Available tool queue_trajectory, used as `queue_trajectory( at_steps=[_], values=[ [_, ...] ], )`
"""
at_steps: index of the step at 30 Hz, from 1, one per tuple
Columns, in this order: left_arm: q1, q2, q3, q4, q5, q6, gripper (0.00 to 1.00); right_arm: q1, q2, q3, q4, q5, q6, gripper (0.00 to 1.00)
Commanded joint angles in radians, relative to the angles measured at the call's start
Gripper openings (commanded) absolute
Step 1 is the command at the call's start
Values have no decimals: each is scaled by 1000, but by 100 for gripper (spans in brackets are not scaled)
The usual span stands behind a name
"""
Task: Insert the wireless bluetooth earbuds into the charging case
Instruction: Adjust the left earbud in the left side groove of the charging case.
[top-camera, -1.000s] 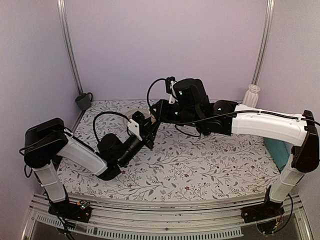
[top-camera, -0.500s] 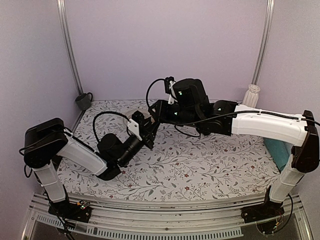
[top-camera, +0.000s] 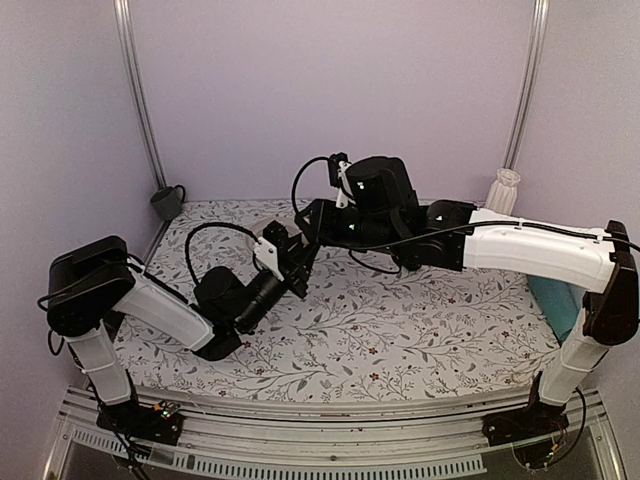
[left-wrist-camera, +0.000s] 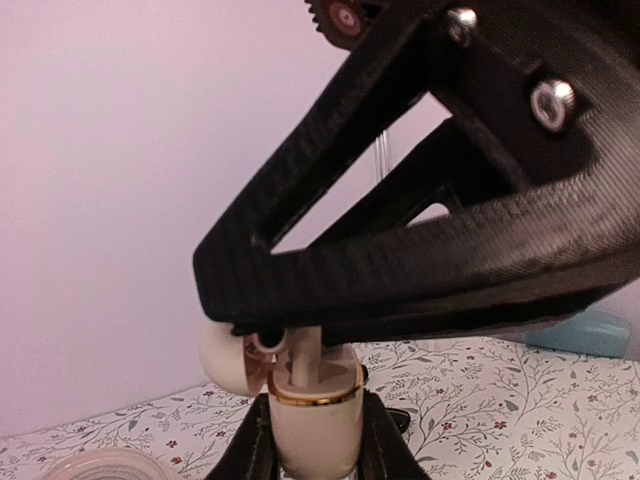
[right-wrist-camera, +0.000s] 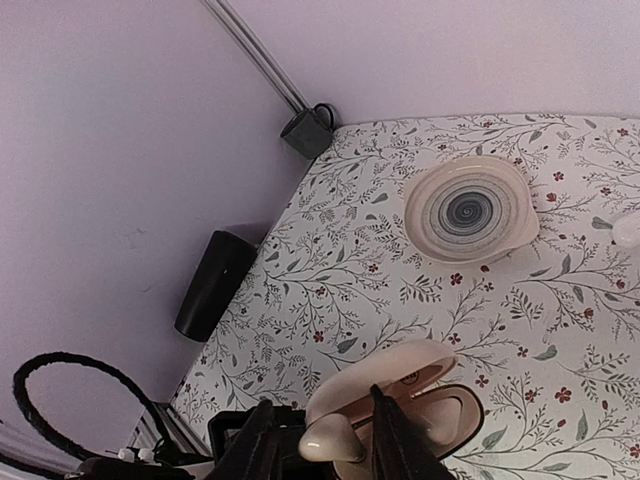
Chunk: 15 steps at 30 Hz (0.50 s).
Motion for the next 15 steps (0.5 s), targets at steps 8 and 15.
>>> queue_trajectory(
  at_steps=[8,15],
  values=[
    [-10,-42,-4,40,-8,-12,0,9,-27,30,-77,2,-10,33],
    [-9,-41,-8,41,-7,-17,0,4,-43,32,-87,-1,-13,36]
  ],
)
